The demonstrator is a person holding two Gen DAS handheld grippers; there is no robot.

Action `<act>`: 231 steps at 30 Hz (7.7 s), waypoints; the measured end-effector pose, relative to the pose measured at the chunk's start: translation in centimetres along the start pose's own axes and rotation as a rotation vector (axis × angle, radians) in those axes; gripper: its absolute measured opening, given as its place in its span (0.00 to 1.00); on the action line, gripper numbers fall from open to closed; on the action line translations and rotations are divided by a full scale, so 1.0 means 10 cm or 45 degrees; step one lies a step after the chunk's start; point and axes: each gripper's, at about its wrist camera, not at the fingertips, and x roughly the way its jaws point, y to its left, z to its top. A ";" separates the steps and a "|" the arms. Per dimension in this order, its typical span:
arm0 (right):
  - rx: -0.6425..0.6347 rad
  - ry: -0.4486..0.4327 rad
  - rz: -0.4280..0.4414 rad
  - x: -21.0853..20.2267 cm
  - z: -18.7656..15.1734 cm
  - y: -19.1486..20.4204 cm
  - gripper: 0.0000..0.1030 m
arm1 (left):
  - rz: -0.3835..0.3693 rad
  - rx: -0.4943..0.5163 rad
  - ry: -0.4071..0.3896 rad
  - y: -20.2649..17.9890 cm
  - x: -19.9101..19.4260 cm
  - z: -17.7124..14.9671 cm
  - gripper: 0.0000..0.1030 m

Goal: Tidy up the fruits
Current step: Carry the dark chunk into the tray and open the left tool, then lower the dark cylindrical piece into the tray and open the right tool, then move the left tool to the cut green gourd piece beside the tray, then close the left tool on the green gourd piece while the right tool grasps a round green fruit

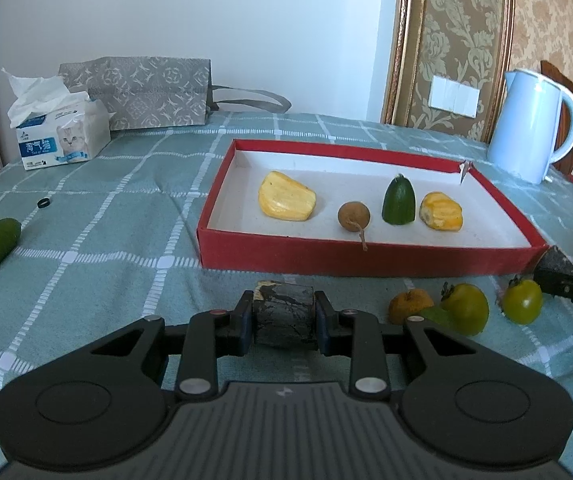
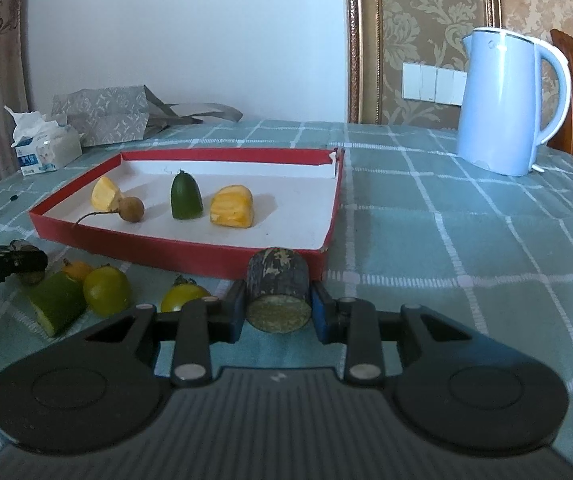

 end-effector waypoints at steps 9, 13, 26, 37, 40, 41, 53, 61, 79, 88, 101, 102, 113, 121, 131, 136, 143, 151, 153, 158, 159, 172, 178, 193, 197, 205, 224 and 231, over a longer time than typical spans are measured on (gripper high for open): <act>-0.007 -0.024 -0.007 -0.03 0.00 0.01 0.30 | 0.004 -0.027 -0.041 0.03 -0.09 0.03 0.29; -0.015 -0.019 -0.003 -0.02 0.00 0.02 0.30 | -0.027 -0.024 -0.061 0.01 -0.13 0.14 0.29; -0.013 -0.011 -0.008 -0.02 0.00 0.03 0.30 | -0.057 0.024 -0.035 -0.16 0.46 0.78 0.29; -0.013 0.014 0.006 0.03 0.00 0.04 0.30 | -0.058 0.074 0.060 -0.40 1.19 1.01 0.29; -0.011 0.020 0.012 0.04 0.01 0.04 0.30 | -0.042 0.096 0.075 -0.43 1.29 1.02 0.29; -0.011 0.022 0.014 0.05 0.01 0.04 0.30 | -0.041 0.099 0.082 -0.44 1.32 1.02 0.29; -0.007 0.013 0.007 0.04 0.01 0.04 0.30 | 0.073 0.083 -0.207 -0.36 0.77 0.98 0.68; -0.015 0.001 0.005 0.01 0.00 0.05 0.30 | 0.158 -0.002 -0.264 -0.11 0.07 0.51 0.75; -0.044 -0.021 -0.033 -0.06 0.00 0.11 0.30 | 0.168 -0.095 -0.058 0.16 0.03 0.15 0.75; -0.076 -0.090 -0.036 -0.25 0.14 0.21 0.30 | 0.133 -0.117 -0.032 0.19 0.04 0.15 0.75; -0.113 -0.028 -0.122 0.37 0.66 0.23 0.30 | 0.122 -0.091 -0.022 0.14 0.06 0.14 0.75; -0.109 -0.008 -0.127 0.44 0.67 0.22 0.30 | 0.118 -0.087 -0.021 0.14 0.06 0.14 0.75; -0.016 0.078 -0.167 0.80 0.64 0.11 0.36 | 0.088 -0.050 -0.010 0.07 0.09 0.14 0.75; 0.017 -0.027 -0.173 0.59 0.61 0.10 0.65 | 0.114 -0.054 0.005 0.08 0.11 0.13 0.75; 0.033 -0.204 -0.156 0.04 0.47 0.14 0.68 | 0.136 -0.044 0.005 0.07 0.12 0.13 0.75; 0.022 -0.267 -0.181 -0.21 0.22 0.14 0.68 | 0.148 -0.039 0.006 0.07 0.11 0.12 0.75; -0.131 -0.300 -0.312 -0.36 -0.01 0.25 0.86 | 0.166 -0.029 0.019 0.06 0.14 0.11 0.75; -0.116 -0.275 -0.350 -0.33 -0.03 0.23 0.98 | 0.191 -0.018 0.039 0.05 0.17 0.10 0.75; -0.103 -0.241 -0.347 -0.29 -0.04 0.22 1.00 | 0.196 -0.019 0.035 0.05 0.16 0.09 0.75; -0.012 -0.222 -0.352 -0.28 -0.03 0.10 1.00 | 0.175 -0.079 0.005 0.14 0.02 0.07 0.75; 0.001 -0.202 -0.353 -0.25 -0.03 0.08 1.00 | 0.165 -0.091 0.004 0.15 -0.01 0.06 0.75; 0.117 -0.072 -0.357 -0.11 -0.02 -0.09 1.00 | -0.036 -0.019 0.052 -0.20 -0.23 -0.08 0.76; 0.156 0.021 -0.345 0.00 -0.01 -0.16 1.00 | -0.027 -0.002 0.008 -0.29 -0.30 -0.05 0.79; 0.211 0.115 -0.349 0.10 -0.04 -0.25 1.00 | -0.142 0.135 0.051 -0.59 -0.17 -0.08 0.79; 0.208 0.114 -0.353 0.10 -0.04 -0.24 1.00 | -0.166 0.140 0.091 -0.61 -0.09 -0.10 0.70; 0.212 0.109 -0.358 0.10 -0.03 -0.25 1.00 | -0.166 0.228 0.087 -0.71 -0.07 -0.16 0.47; 0.104 -0.041 -0.317 -0.11 -0.04 -0.11 0.94 | -0.194 0.206 0.021 -0.52 -0.19 -0.21 0.32; 0.052 -0.156 -0.175 -0.28 -0.02 0.01 0.93 | -0.190 0.135 0.010 -0.27 -0.24 -0.21 0.32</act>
